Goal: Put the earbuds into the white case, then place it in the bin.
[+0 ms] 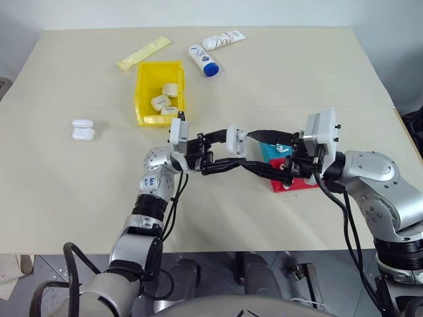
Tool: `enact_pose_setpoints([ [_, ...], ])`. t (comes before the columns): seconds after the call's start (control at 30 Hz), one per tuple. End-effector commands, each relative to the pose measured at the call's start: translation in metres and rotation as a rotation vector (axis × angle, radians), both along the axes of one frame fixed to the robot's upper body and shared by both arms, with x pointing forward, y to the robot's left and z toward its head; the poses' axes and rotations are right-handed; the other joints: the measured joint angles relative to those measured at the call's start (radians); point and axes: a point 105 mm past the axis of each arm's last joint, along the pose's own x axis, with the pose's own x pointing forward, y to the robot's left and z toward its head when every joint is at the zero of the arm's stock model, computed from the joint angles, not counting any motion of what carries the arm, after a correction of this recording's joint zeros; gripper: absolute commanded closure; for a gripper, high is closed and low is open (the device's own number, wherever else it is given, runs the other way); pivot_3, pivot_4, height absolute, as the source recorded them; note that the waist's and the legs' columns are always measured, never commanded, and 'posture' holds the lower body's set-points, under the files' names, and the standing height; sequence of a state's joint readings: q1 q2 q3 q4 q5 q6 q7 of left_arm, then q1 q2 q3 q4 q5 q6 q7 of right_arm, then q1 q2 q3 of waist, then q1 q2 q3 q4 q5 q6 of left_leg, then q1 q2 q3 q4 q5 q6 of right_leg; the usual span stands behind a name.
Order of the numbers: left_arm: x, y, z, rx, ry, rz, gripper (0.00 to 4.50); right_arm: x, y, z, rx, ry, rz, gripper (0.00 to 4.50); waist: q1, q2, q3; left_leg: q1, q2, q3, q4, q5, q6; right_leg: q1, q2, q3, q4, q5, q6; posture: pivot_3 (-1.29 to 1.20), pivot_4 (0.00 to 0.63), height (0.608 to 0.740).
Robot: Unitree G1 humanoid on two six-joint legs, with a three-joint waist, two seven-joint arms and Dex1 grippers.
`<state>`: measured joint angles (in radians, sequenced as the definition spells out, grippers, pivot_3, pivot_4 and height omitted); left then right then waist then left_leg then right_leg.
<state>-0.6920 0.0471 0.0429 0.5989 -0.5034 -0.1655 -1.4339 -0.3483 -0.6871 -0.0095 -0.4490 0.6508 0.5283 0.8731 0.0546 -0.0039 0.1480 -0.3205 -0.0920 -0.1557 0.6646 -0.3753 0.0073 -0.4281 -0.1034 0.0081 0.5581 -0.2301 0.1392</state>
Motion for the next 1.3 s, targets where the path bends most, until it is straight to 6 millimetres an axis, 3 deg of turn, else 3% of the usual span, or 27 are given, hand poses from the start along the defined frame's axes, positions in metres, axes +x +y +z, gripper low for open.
enact_pose_setpoints([
  [0.03,0.001,0.001,0.012,-0.026,-0.054,0.005,1.67,-0.007,-0.008,0.02,-0.007,-0.078,-0.024,0.07,-0.001,0.0,0.0,0.0,0.0,0.0,0.0,0.0,0.0,0.0,0.0,0.0,0.0,0.0,0.0,0.0,0.15,0.74],
  [0.1,0.002,0.004,0.012,-0.025,-0.05,0.016,1.67,-0.01,-0.019,0.022,-0.015,-0.079,-0.063,0.07,0.0,0.0,0.0,0.0,0.0,0.0,0.0,0.0,0.0,0.0,0.0,0.0,0.0,0.0,0.0,0.0,0.15,0.74],
  [0.23,0.008,0.013,0.012,-0.018,-0.037,0.048,1.67,-0.02,-0.06,0.017,-0.023,-0.074,-0.22,0.07,0.007,-0.001,0.0,-0.001,0.0,-0.001,0.0,0.0,0.0,0.0,0.0,-0.001,-0.001,0.0,0.0,0.0,0.15,0.74],
  [0.5,0.017,0.044,0.012,0.021,-0.01,0.112,1.67,-0.07,-0.14,-0.011,-0.053,0.047,-0.512,0.07,0.014,-0.001,0.0,0.001,0.0,0.001,0.0,0.0,0.0,0.001,0.001,0.001,-0.001,0.0,0.0,0.0,0.15,0.74],
  [0.6,0.018,0.051,0.014,0.028,-0.012,0.13,1.67,-0.085,-0.157,-0.02,-0.079,0.087,-0.584,0.07,0.014,-0.001,0.0,0.002,0.001,0.002,-0.001,0.0,0.001,0.001,0.001,0.002,-0.001,0.0,0.0,0.0,0.15,0.74],
  [0.7,0.02,0.054,0.015,0.029,-0.017,0.148,1.67,-0.089,-0.159,-0.021,-0.094,0.099,-0.592,0.07,0.013,-0.001,0.0,0.002,0.001,0.002,-0.001,-0.001,0.001,0.001,0.001,0.002,-0.002,0.0,0.0,0.0,0.15,0.74],
  [0.8,0.02,0.054,0.016,0.023,-0.028,0.163,1.67,-0.081,-0.154,-0.017,-0.102,0.092,-0.577,0.07,0.01,0.0,0.0,0.002,0.001,0.002,-0.001,-0.001,0.001,0.001,0.001,0.002,-0.002,0.0,0.0,0.0,0.15,0.74],
  [0.93,0.019,0.053,0.018,0.007,-0.041,0.178,1.67,-0.055,-0.135,-0.007,-0.172,0.08,-0.495,0.07,0.003,-0.001,0.0,0.002,0.001,0.002,0.0,0.0,0.001,0.001,0.001,0.002,-0.001,0.0,0.0,0.0,0.15,0.74],
  [1.07,0.015,0.05,0.017,-0.005,-0.052,0.185,1.67,-0.018,-0.122,-0.002,-0.298,0.109,-0.446,0.07,-0.001,0.0,0.001,0.001,0.002,0.001,-0.001,0.0,0.0,0.001,0.001,0.0,-0.002,0.0,0.0,0.0,0.15,0.74],
  [1.3,0.002,0.046,0.013,-0.01,-0.074,0.18,1.67,0.045,-0.117,0.001,-0.507,0.088,-0.396,0.07,-0.001,-0.001,0.002,0.0,0.001,0.002,0.0,0.0,0.0,0.0,0.0,0.001,-0.002,0.0,0.0,0.0,0.15,0.74],
])
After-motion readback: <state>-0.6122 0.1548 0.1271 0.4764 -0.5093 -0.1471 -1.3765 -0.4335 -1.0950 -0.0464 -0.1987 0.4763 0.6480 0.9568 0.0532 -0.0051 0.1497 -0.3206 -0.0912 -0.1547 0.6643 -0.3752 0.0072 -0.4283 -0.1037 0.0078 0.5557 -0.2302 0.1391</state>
